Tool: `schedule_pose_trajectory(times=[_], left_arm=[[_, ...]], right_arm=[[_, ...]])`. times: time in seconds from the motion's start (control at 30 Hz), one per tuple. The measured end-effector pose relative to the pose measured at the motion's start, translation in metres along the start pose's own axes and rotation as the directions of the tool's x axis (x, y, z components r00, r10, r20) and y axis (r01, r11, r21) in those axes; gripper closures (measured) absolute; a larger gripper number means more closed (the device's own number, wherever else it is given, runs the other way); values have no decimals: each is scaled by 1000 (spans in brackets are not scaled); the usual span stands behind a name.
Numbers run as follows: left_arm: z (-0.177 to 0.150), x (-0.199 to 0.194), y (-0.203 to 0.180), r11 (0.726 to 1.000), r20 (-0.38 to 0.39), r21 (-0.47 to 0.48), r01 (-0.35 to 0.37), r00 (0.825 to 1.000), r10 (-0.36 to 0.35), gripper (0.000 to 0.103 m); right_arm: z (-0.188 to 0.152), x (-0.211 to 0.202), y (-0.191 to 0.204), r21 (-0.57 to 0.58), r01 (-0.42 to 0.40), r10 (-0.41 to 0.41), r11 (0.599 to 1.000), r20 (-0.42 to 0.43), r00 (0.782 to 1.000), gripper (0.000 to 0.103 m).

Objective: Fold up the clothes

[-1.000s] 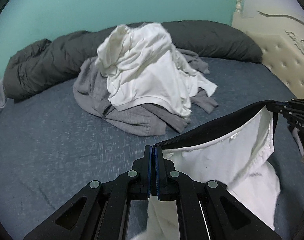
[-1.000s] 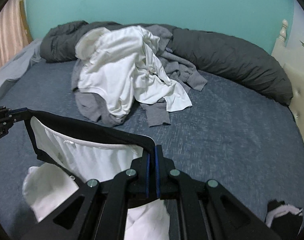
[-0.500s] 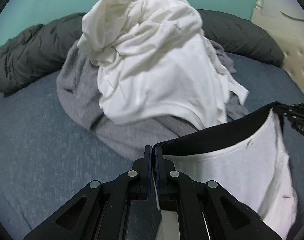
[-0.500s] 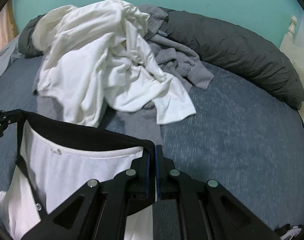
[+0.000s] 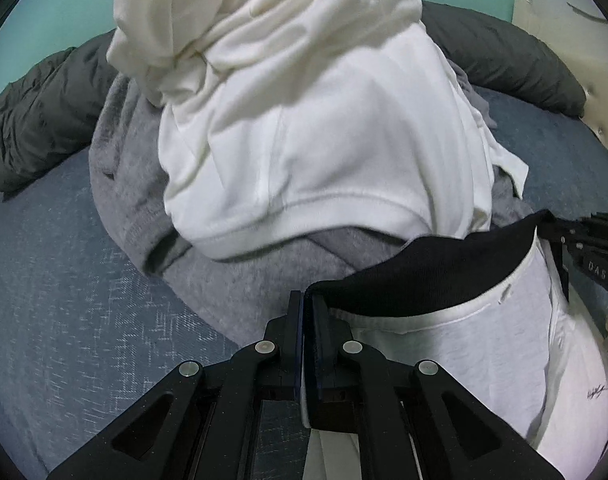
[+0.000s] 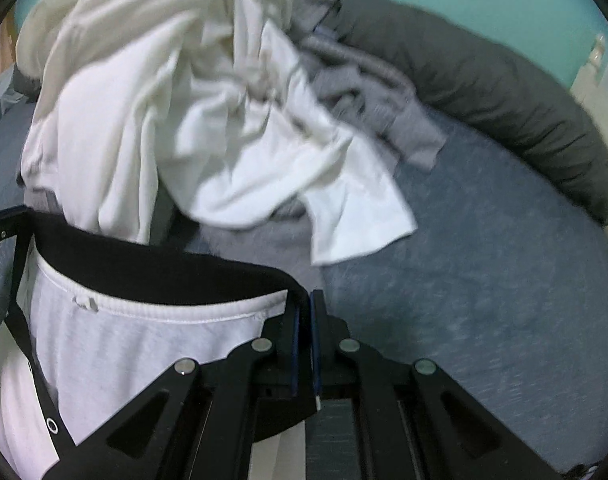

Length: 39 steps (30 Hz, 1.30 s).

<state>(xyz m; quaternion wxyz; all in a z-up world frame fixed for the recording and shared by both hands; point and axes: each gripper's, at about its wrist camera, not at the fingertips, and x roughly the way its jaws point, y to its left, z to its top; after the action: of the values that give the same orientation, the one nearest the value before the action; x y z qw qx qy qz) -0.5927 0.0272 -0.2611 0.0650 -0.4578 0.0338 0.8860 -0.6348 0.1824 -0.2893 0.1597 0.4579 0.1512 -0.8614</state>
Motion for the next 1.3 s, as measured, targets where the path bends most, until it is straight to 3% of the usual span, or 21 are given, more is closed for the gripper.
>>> schedule_pose_trajectory(times=[0.1,0.17,0.2,0.23,0.27,0.3,0.33,0.5,0.63,0.8,1.0,1.13,1.2,1.27,1.3], left_arm=[[-4,-5,7,999,7,-35,33,999,-33,85],[-6,-13,16,994,23,-82,65,998,-63,44],[-7,-19,21,990,34,-110,92,995,-88,38],[-9,-25,24,985,46,-128,114,993,-108,35],[-11,-31,28,981,59,-145,132,990,-124,35],[-14,-37,31,979,62,-155,134,990,-126,34],[-18,-43,35,977,60,-166,136,990,-128,34],[-60,-85,55,942,78,-240,234,972,-222,34],[-116,-115,51,934,7,-244,260,964,-266,34],[-188,-141,55,948,-42,-218,231,969,-245,34],[-239,-154,76,909,-28,-342,239,964,-265,34],[-253,-158,81,884,-15,-389,259,958,-287,35],[-255,-155,79,874,-13,-404,271,953,-301,40],[-256,-153,76,870,-15,-412,272,952,-305,57],[-257,-153,76,866,-15,-417,277,950,-312,60]], right_arm=[[-6,5,-3,24,-38,38,999,8,999,98],[-7,2,-7,49,-63,62,997,22,998,96],[-7,-1,-10,57,-63,61,996,35,998,88],[-8,-7,-12,66,-84,80,994,57,995,73],[-9,-13,-15,75,-108,102,991,80,992,61],[-11,-21,-17,91,-142,133,986,104,986,40],[-14,-29,-20,107,-178,164,978,129,978,38],[-34,-64,-25,154,-239,216,959,153,964,37],[-75,-102,-39,219,-378,333,900,217,918,37],[-139,-133,-69,316,-406,361,858,194,912,37],[-212,-160,-98,411,-383,353,827,151,923,37],[-249,-158,-105,473,-366,355,801,116,928,37],[-258,-154,-106,499,-377,374,780,112,921,37],[-266,-148,-103,522,-386,388,760,112,915,37],[-269,-146,-102,535,-389,392,750,114,913,37]])
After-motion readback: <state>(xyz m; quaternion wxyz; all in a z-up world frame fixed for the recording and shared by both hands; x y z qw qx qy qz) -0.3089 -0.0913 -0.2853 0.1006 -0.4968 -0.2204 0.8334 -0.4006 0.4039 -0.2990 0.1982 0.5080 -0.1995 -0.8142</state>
